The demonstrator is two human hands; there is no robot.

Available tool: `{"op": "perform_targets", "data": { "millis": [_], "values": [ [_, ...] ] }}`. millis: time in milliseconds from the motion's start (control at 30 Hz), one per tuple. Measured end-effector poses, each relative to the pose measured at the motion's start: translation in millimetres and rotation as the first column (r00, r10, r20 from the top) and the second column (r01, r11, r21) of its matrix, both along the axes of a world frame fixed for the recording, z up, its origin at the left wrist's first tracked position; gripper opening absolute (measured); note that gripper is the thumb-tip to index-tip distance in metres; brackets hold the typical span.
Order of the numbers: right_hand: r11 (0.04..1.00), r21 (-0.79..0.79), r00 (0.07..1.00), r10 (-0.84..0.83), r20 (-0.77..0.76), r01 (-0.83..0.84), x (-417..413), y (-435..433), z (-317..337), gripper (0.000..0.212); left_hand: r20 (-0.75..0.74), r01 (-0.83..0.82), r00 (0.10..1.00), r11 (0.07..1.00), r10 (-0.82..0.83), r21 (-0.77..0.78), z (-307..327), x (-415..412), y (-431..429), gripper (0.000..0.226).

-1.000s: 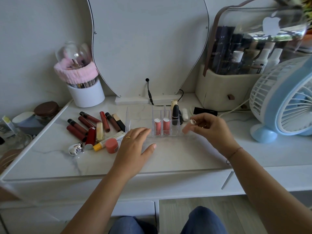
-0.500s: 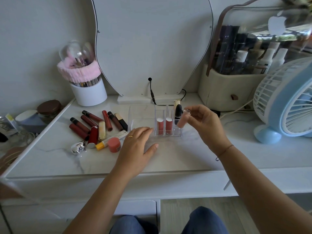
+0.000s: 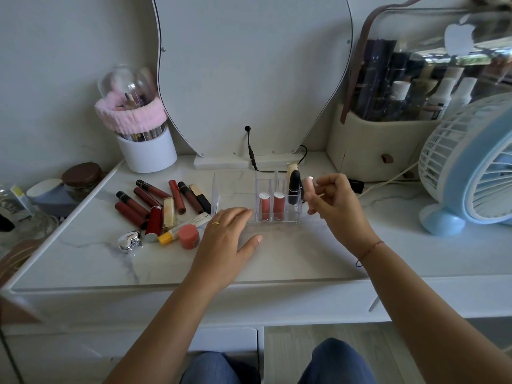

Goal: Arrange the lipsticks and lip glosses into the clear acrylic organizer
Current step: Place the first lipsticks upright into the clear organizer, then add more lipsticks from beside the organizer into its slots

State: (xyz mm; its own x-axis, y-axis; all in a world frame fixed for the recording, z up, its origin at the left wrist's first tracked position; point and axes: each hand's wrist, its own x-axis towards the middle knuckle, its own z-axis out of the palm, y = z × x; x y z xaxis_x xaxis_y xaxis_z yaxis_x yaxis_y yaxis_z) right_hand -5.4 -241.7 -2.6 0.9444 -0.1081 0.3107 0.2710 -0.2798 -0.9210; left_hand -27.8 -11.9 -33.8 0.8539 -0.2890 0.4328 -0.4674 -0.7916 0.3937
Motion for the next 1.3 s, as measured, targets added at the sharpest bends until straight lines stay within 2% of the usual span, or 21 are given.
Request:
{"op": "perform_targets", "data": {
  "millis": [200, 433, 633, 900, 1033, 1167, 1233, 1300],
  "values": [
    [0.999, -0.045, 0.999, -0.004, 0.044, 0.006, 0, -6, 4, 0.015, -0.008, -0.002, 1.000, 1.000, 0.002, 0.008, 0, 1, 0, 0.051],
    [0.999, -0.048, 0.998, 0.005, 0.066, -0.002, 2, 4, 10, 0.034, -0.011, -0.006, 1.000, 1.000, 0.006, 0.002, 0, 1, 0, 0.052],
    [0.985, -0.163, 0.992, -0.036, 0.119, 0.055, 8, 10, 7, 0.023, -0.015, -0.006, 1.000, 1.000, 0.006, 0.004, -1, 1, -1, 0.052],
    [0.967, -0.220, 0.983, -0.097, 0.154, 0.130, 9, 15, 1, 0.022, -0.012, 0.000, 1.000, 1.000, 0.000, -0.002, 0, 1, 0, 0.052],
    [0.936, -0.331, 0.987, -0.073, 0.143, 0.117, 6, 16, -7, 0.022, -0.012, 0.002, 1.000, 1.000, -0.003, -0.006, 1, 0, -1, 0.052],
    [0.951, -0.294, 0.989, -0.060, 0.138, 0.099, 3, 7, -5, 0.023, -0.013, 0.005, 1.000, 1.000, -0.005, -0.006, 2, 0, -1, 0.051],
    [0.972, -0.199, 0.987, -0.102, 0.126, 0.126, 4, -7, 0, 0.025, -0.016, 0.003, 1.000, 1.000, -0.003, -0.009, 1, 1, -1, 0.050],
    [0.954, -0.229, 0.980, -0.180, 0.081, 0.194, 9, -25, 3, 0.032, -0.014, 0.004, 1.000, 1.000, -0.004, -0.013, 1, 1, -1, 0.050]
  ]
}}
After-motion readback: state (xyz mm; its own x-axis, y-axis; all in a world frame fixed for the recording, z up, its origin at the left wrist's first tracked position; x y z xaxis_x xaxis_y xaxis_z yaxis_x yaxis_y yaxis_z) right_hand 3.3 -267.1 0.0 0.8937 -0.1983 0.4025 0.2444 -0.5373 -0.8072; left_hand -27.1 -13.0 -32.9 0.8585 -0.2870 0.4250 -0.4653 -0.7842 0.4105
